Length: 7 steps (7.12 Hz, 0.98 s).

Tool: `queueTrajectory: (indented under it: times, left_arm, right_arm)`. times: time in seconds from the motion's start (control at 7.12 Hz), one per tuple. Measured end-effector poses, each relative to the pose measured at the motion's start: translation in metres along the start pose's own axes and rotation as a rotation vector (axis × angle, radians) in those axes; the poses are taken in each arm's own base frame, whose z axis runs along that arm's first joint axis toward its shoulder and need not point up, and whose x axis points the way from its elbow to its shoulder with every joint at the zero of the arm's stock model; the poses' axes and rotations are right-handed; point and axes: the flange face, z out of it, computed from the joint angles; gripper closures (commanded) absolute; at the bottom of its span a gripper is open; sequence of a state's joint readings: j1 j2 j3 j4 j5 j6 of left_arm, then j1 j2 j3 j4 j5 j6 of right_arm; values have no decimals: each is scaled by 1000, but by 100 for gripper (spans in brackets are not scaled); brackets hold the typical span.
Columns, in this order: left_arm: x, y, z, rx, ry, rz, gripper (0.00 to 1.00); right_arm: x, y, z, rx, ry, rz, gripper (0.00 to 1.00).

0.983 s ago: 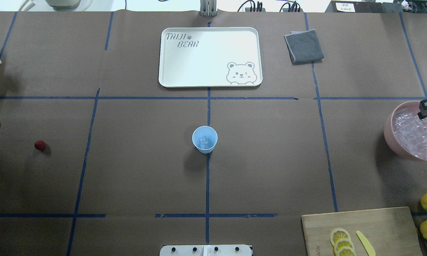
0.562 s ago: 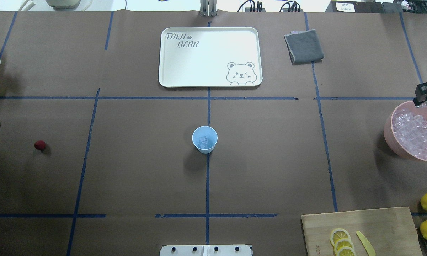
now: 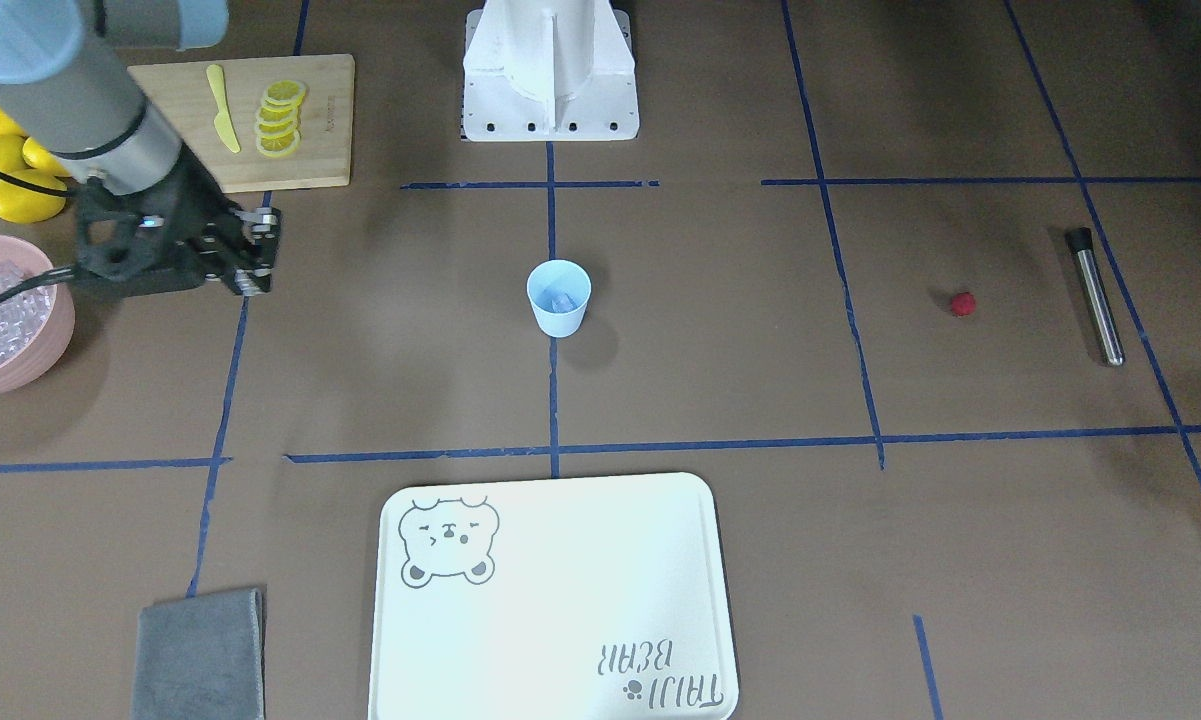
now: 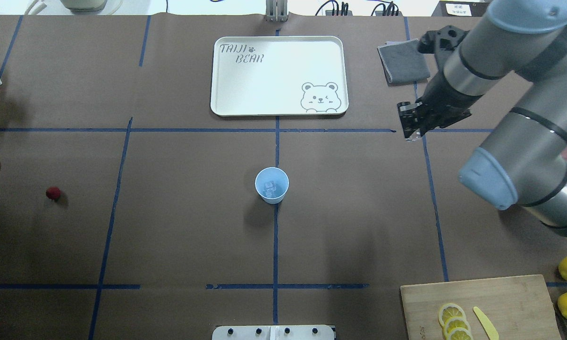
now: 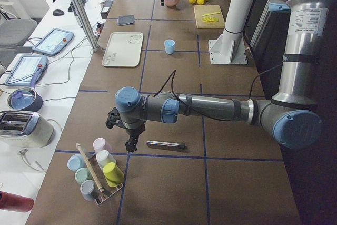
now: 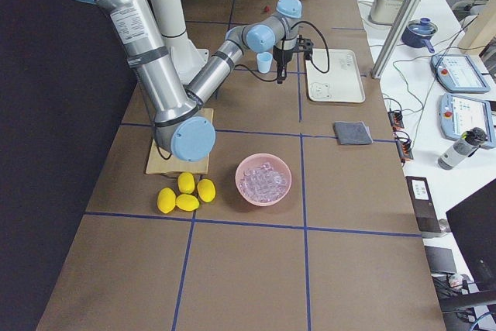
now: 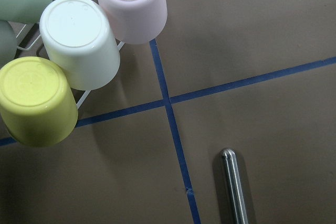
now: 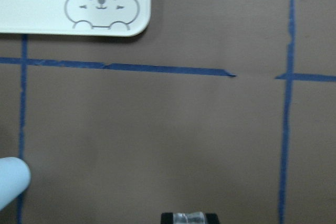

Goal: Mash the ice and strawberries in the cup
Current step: 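Lift the ice cube and carry it with the right gripper over the blue cup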

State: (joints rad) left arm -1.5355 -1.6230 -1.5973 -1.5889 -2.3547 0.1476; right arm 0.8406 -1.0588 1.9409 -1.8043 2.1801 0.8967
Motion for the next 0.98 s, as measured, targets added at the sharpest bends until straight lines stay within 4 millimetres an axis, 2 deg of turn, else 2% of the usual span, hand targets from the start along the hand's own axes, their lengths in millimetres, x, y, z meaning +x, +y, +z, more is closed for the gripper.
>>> queueTrajectory:
  times: [0.28,0.56,0.7,0.84,0.98]
  left_arm:
    - [-1,1,1,-2,0,-3,0]
    - [-2,1,2,-3,0,-3,0]
    - [-2,1,2,-5,1,-4,0]
    - [-3,2,3,-6,1,-4,0]
    - [-3,2,4,-7,1,-5,0]
  right_arm:
    - [-113,-1,20,-7,-13,52,100]
    - [-209,1,46,0,20,83,100]
    - [-241,2,64,4,52,86,100]
    - [-256,6,78,2,75,85,100]
    - [-263,10,90,-7,92,82,100]
